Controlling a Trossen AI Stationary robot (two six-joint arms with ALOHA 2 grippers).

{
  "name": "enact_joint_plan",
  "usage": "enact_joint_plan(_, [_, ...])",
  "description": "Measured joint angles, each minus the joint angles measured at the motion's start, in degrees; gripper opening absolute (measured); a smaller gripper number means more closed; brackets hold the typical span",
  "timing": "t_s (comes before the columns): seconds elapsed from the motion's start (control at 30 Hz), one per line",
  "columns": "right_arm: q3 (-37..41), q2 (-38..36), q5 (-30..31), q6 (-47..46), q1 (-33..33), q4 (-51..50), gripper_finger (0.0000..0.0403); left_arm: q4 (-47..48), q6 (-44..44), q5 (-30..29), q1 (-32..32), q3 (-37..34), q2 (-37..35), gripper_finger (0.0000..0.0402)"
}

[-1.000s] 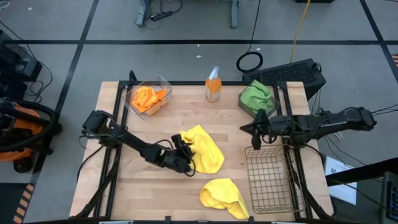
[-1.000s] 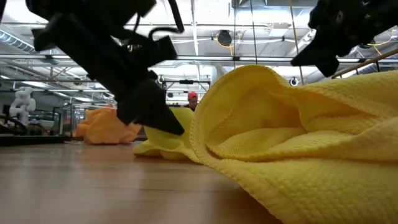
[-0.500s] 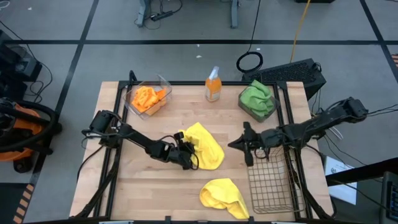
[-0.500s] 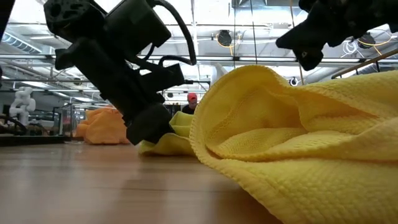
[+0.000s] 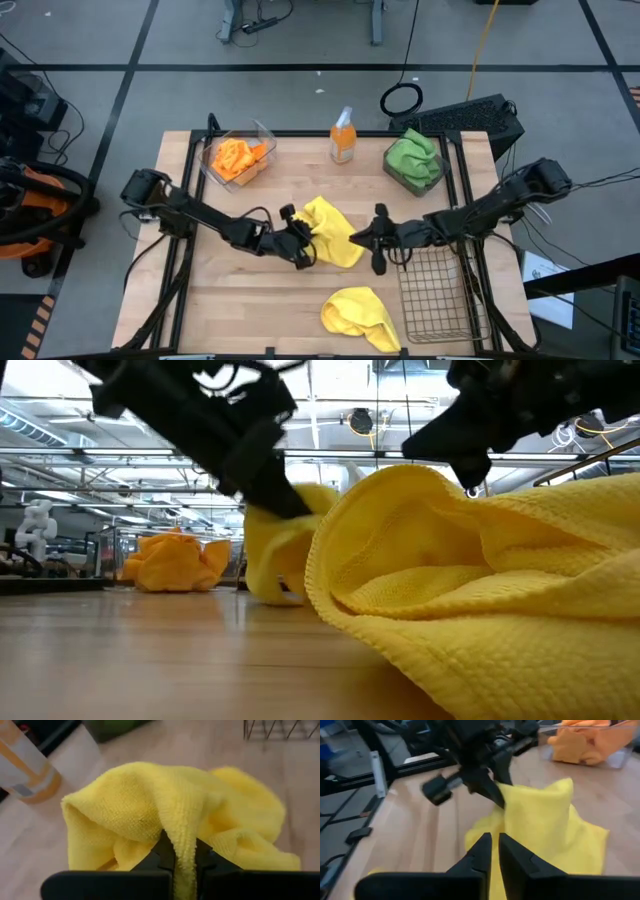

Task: Sort microfiber towel by color & place in baskets
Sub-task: Put the top yellow microfiber cloth into the wire basket

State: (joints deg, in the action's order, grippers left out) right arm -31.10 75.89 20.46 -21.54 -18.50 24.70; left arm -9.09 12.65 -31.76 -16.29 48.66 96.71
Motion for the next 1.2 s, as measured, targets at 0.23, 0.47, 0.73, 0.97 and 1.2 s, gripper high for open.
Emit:
enact_joint_plan(0.23, [-4.1, 4.6, 3.6, -0.3, 0.0, -1.2, 0.0085, -3.3, -3.2, -0.6, -1.0, 0.0, -6.8, 0.0014])
enact_joint_plan(0.47, [-4.7, 8.4, 3.2, -0.8, 0.0, -1.5, 0.0192, -11.4, -10.5, -0.7, -3.0, 0.1, -11.2, 0.0013])
enact_joint_plan(0.73, [-4.7, 5.9, 3.6, 5.0, -1.1, -0.4, 0.0299, -13.2, -12.1, -0.7, -5.2, 0.0, -12.5, 0.0013])
enact_joint_plan(0.97, [-4.7, 4.2, 5.4, 13.9, -4.3, 6.5, 0.0329, -15.6, -12.3, 0.2, -5.6, 0.0, -12.5, 0.0013])
enact_joint_plan(1.2, [-4.9, 4.2, 13.0, 20.1, -6.4, 8.5, 0.0331, -19.3, -14.3, 4.0, -5.8, 0.0, -12.5, 0.0013])
